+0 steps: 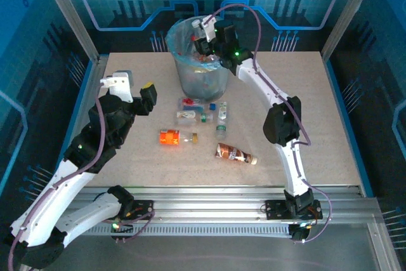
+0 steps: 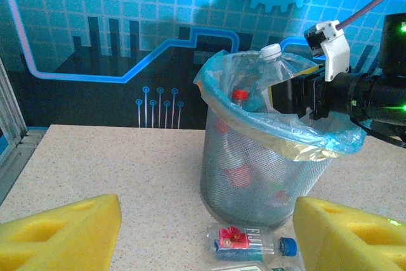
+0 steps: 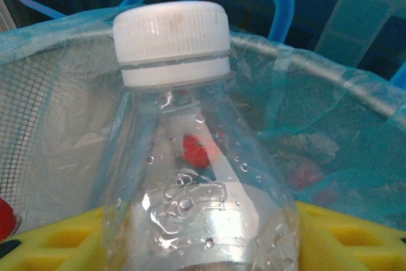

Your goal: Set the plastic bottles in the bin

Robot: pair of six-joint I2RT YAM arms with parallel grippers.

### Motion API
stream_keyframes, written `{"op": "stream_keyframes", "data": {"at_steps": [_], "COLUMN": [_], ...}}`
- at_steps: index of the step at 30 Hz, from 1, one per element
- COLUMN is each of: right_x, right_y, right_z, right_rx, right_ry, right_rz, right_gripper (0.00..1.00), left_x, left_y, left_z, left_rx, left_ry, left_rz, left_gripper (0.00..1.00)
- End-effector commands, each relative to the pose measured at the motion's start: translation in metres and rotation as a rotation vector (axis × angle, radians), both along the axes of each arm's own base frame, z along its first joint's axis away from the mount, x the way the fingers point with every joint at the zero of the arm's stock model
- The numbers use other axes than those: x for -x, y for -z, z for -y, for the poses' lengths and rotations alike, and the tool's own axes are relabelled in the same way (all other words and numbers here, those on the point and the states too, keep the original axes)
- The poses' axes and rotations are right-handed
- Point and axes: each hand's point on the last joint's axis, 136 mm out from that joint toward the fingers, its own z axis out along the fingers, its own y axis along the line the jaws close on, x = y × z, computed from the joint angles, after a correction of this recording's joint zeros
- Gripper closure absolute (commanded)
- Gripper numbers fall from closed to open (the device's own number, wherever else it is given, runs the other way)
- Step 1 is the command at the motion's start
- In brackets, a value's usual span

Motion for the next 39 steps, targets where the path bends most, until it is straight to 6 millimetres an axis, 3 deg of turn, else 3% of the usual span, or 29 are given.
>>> {"op": "stream_keyframes", "data": {"at_steps": [1, 4, 6, 10, 14, 17, 18, 23, 29, 35, 39], "right_x": [0.003, 0.011, 0.019, 0.035, 0.042, 0.029, 0.019, 0.0, 0.007, 0.029, 0.03], "right_y": [0.002, -0.018, -0.044, -0.096, -0.122, -0.115, -0.1, -0.074, -0.039, -0.018, -0.003], "right_z": [0.004, 0.001, -0.001, -0.005, -0.015, -0.021, -0.025, -0.033, -0.023, -0.006, 0.0], "right_rx": [-0.004, -0.022, -0.033, -0.046, -0.053, -0.044, -0.035, -0.045, 0.038, 0.119, 0.118], "right_ry": [0.004, -0.006, -0.015, -0.026, -0.06, -0.066, -0.07, -0.104, -0.114, -0.121, -0.119], "right_rz": [-0.06, -0.049, -0.012, 0.093, 0.178, 0.201, 0.191, 0.173, 0.048, -0.084, -0.143], "right_gripper": [0.36, 0.27, 0.24, 0.21, 0.23, 0.31, 0.35, 0.46, 0.55, 0.65, 0.66], "left_x": [0.001, 0.002, 0.002, 0.002, -0.001, -0.003, -0.004, -0.005, -0.005, -0.007, -0.008], "left_y": [0.001, 0.001, -0.001, -0.003, -0.001, 0.002, 0.003, 0.007, 0.012, 0.018, 0.02], "left_z": [-0.006, -0.006, -0.006, -0.007, -0.008, -0.007, -0.006, -0.005, -0.005, -0.002, 0.0], "left_rx": [-0.003, -0.002, -0.004, -0.006, -0.011, -0.012, -0.011, -0.01, -0.003, 0.01, 0.025], "left_ry": [-0.021, -0.019, -0.02, -0.024, -0.03, -0.028, -0.027, -0.024, -0.027, -0.019, -0.015], "left_rz": [0.001, 0.0, 0.001, 0.008, 0.005, -0.003, -0.008, -0.024, -0.036, -0.055, -0.062], "left_gripper": [0.27, 0.27, 0.27, 0.27, 0.26, 0.27, 0.26, 0.26, 0.26, 0.26, 0.26]}}
